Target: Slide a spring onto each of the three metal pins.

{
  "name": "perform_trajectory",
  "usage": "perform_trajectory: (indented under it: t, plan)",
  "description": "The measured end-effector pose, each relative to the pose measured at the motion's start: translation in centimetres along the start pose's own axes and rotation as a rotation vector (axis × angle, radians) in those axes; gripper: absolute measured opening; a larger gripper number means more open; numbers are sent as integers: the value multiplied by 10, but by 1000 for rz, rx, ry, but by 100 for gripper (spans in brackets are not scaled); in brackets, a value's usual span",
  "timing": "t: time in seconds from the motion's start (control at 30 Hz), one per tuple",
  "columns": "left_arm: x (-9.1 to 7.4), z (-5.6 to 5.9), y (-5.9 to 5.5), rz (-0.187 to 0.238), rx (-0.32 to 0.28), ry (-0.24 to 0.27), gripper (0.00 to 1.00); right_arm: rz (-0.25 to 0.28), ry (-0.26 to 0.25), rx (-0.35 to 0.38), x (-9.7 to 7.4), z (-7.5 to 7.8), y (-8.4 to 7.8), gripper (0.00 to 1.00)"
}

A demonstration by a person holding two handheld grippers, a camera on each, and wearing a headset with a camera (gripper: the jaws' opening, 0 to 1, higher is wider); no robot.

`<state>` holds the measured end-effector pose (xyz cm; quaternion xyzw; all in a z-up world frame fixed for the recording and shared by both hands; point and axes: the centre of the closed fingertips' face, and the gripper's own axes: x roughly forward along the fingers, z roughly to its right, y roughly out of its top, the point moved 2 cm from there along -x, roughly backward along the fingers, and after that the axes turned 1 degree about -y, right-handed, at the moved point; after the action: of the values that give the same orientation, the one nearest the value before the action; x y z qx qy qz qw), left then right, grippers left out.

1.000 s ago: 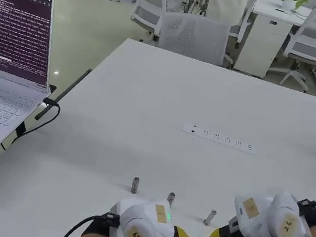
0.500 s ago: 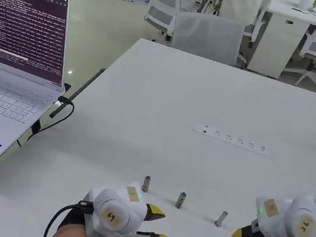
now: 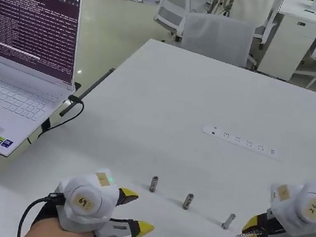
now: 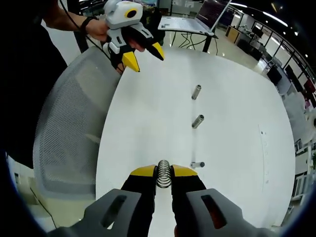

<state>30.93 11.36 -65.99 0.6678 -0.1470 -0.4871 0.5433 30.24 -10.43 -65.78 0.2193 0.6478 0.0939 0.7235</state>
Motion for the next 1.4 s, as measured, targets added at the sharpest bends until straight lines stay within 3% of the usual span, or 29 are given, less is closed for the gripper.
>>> perform_trajectory:
  t: [0.4,0.63,1.07,1.4]
  plan:
    - [-16,-10,-18,-24,-19,42,42,-13,-8,18,2,17,-3,8]
    - [-23,-9,-20,-25,-16,48,46,-28,-9,27,8,23,-8,9]
    - [-42,-22,-18,-2,-50,90,50,-54,-21,56,20,42,-12,9]
    - [-50,-24,-20,4,-72,109,50,-68,-22,64,28,55,-13,9]
